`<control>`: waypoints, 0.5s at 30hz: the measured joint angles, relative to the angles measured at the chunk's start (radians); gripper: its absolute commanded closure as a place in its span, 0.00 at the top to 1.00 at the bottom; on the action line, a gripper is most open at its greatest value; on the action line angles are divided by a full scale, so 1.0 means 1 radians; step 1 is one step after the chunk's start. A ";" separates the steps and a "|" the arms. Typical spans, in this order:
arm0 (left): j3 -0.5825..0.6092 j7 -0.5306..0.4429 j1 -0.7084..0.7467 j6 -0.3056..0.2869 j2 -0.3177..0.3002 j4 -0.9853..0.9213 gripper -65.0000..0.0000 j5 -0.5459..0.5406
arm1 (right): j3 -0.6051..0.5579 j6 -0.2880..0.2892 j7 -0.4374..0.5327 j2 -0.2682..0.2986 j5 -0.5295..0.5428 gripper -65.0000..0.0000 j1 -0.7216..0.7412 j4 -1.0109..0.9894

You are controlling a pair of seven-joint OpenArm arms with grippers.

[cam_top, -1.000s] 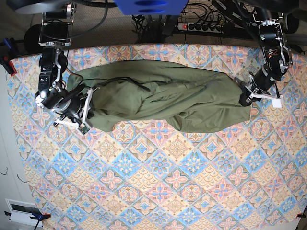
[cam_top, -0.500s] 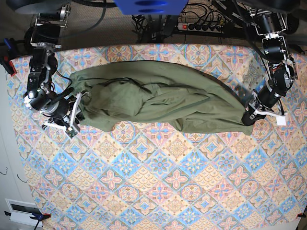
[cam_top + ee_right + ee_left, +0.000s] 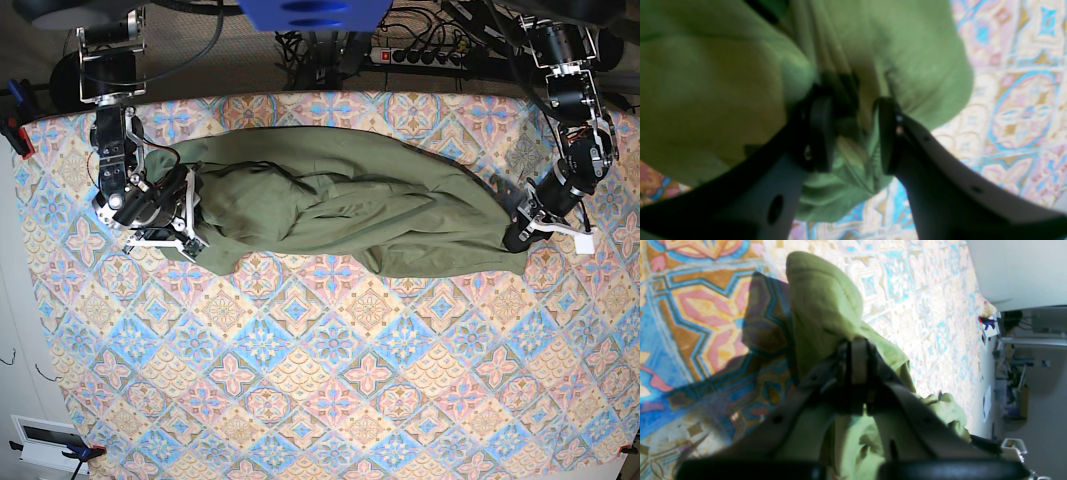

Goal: Layout the t-shirt on the table in an organized manner, then fold the t-shirt properly
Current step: 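Pull the shirt taut between both grippers and lay it flat, then swing the shirt with both grippers, then regrasp its ends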

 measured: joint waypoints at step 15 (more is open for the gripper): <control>0.001 0.001 -0.063 0.000 0.000 0.000 0.00 -0.001 | 0.223 0.001 -0.009 -0.001 0.089 0.02 0.008 0.137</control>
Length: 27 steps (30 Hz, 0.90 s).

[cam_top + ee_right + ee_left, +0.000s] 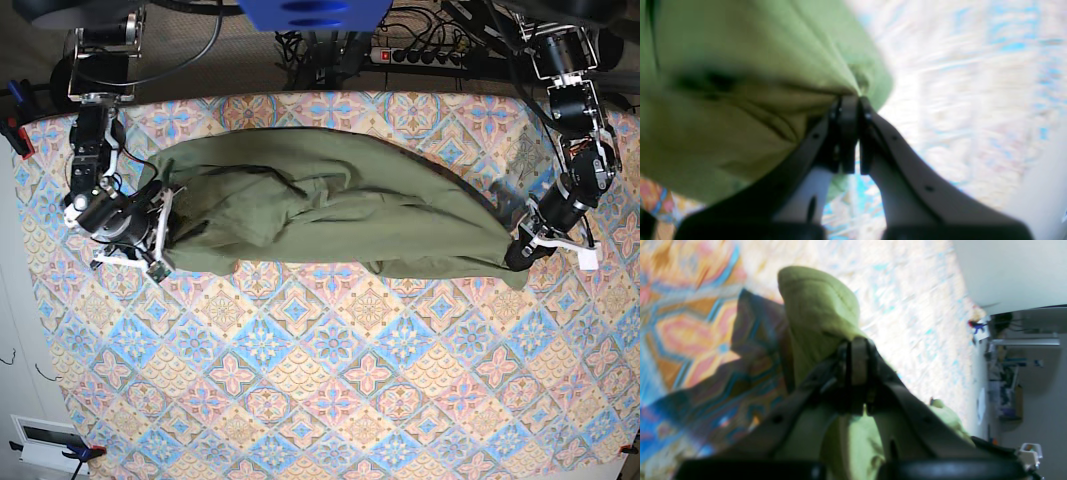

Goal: Layout the t-shirt on the table in an organized manner, then fold the t-shirt properly
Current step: 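Swing the shirt with both grippers, then regrasp its ends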

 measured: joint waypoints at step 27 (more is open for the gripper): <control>0.160 -0.011 -0.485 0.005 -0.087 -0.227 0.00 0.002 | 0.053 -0.004 -0.086 0.178 0.194 0.06 0.358 -0.171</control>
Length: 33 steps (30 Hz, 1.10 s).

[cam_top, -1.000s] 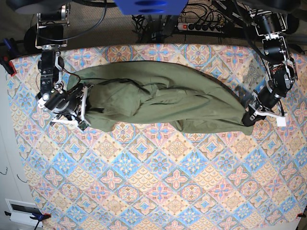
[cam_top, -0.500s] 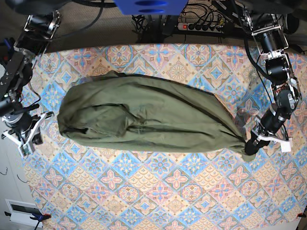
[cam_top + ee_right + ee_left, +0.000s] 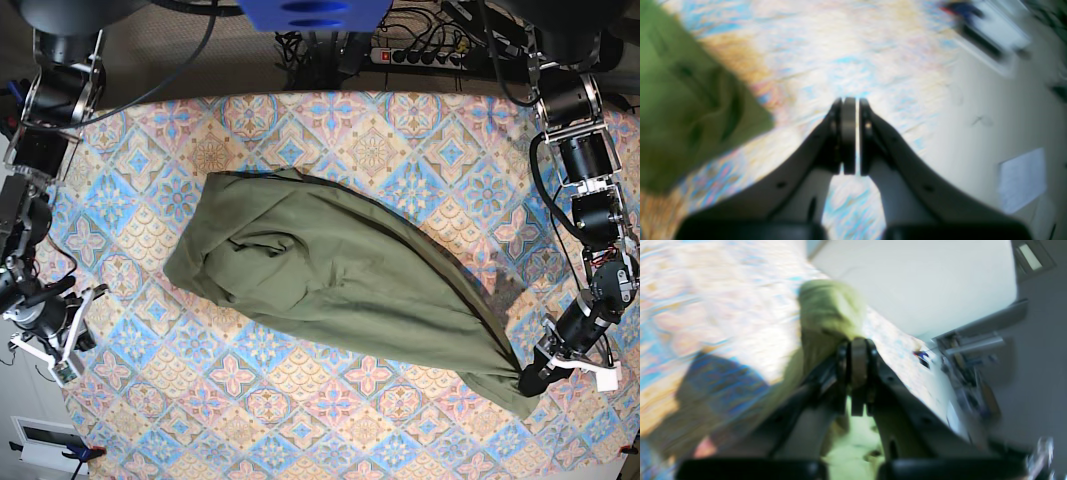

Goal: Layout the t-shirt on the table in an organized manner, then fold the t-shirt properly
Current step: 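Swing the shirt with both grippers, then regrasp its ends, then lift the shirt with both grippers and fling it across the table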

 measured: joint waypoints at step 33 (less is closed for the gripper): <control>-0.002 -0.001 0.312 -0.005 0.039 -0.003 0.00 -0.034 | -0.329 0.001 0.166 -0.223 -0.335 0.41 -0.139 -0.127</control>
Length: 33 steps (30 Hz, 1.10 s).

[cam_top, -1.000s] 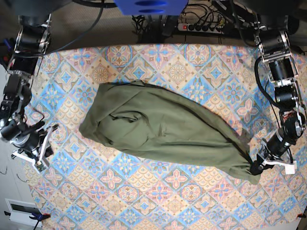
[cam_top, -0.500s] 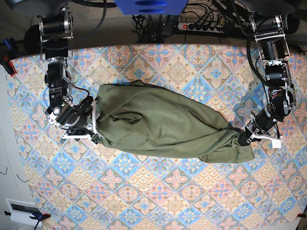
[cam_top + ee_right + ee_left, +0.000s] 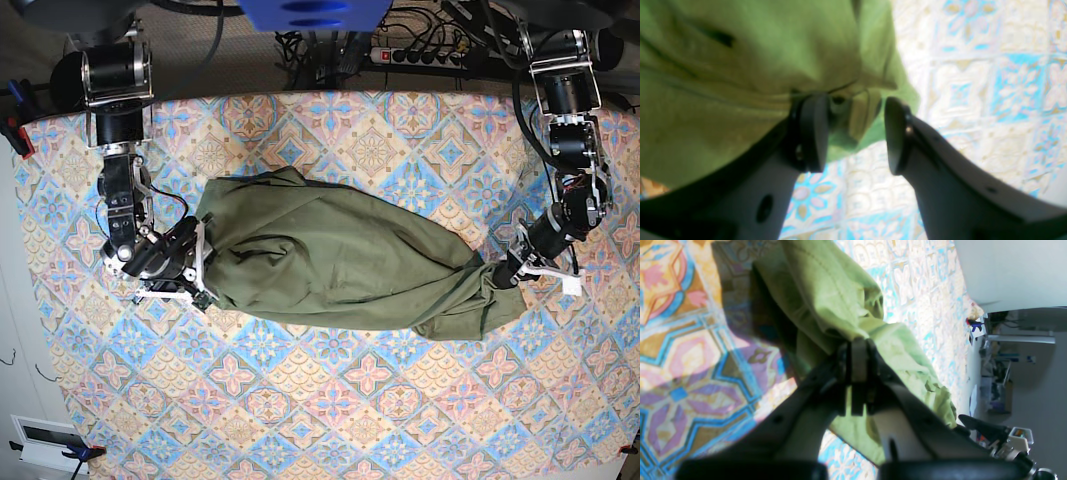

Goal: Layout the t-shirt on the table in an organized manner, then fold the t-shirt properly
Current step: 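Lift the shirt with both grippers and fling it across the table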

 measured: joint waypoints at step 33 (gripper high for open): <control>-0.035 0.003 -0.116 -0.001 0.012 0.001 0.00 0.005 | 0.353 0.006 -0.018 0.003 0.142 0.02 0.162 0.217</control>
